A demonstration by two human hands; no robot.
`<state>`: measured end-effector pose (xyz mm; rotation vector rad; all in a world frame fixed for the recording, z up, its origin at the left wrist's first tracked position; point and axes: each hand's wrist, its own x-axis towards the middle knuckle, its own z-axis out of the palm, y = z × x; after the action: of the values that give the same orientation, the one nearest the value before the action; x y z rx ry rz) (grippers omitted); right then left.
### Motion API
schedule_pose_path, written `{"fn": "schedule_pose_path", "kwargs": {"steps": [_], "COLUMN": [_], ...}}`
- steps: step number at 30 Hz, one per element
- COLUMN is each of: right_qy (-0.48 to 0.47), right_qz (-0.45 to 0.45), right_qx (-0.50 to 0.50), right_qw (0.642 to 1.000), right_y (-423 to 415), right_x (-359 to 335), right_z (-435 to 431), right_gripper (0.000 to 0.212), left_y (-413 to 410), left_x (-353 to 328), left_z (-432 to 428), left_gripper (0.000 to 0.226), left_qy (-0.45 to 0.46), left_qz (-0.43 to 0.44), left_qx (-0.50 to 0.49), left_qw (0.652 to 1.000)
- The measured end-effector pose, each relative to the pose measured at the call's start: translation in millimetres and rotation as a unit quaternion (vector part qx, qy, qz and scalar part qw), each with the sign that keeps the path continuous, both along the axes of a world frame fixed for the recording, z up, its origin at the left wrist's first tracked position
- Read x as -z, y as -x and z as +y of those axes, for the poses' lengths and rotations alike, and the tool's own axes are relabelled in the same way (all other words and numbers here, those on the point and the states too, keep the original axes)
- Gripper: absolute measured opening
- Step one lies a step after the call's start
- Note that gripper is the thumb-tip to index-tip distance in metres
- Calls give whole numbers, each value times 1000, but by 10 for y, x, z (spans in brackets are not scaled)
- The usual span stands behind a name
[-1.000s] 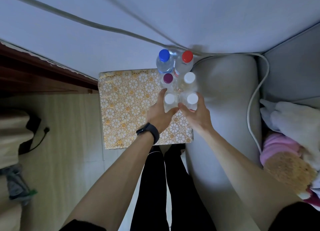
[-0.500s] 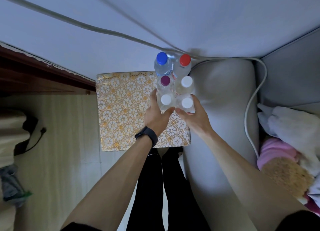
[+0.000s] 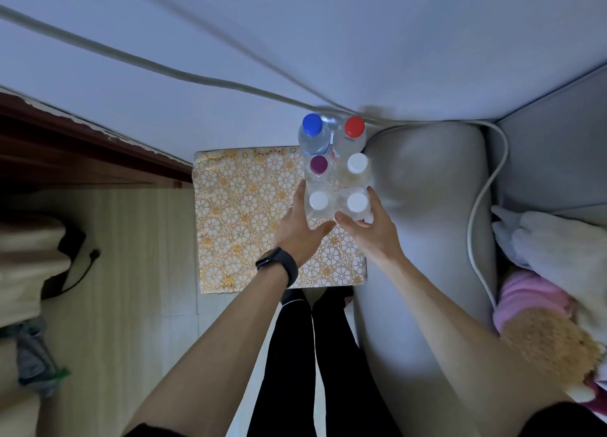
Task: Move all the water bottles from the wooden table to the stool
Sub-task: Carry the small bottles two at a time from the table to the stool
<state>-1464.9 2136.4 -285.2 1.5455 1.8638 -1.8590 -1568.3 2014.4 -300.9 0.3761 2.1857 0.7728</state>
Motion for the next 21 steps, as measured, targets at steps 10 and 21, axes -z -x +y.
{"fn": "schedule_pose_path", "kwargs": {"steps": [10,21], "right_qy": [30,-171], "right_qz": [-52,12], "right_qx": [-58,-248], "right_qw": [997,953], "right_y": [-336,-73], "right_x": [-343,-2160], "right_z": [-56,-795], "right_gripper": [88,30], "left_y": [160,341], "left_x": [-498,-2065], "left_z": [-337,-1284], "left_gripper": [89,67], "left_qy": [90,43], "left_qz": [6,74], "left_qx": [84,76], "left_qw": [992,993]}}
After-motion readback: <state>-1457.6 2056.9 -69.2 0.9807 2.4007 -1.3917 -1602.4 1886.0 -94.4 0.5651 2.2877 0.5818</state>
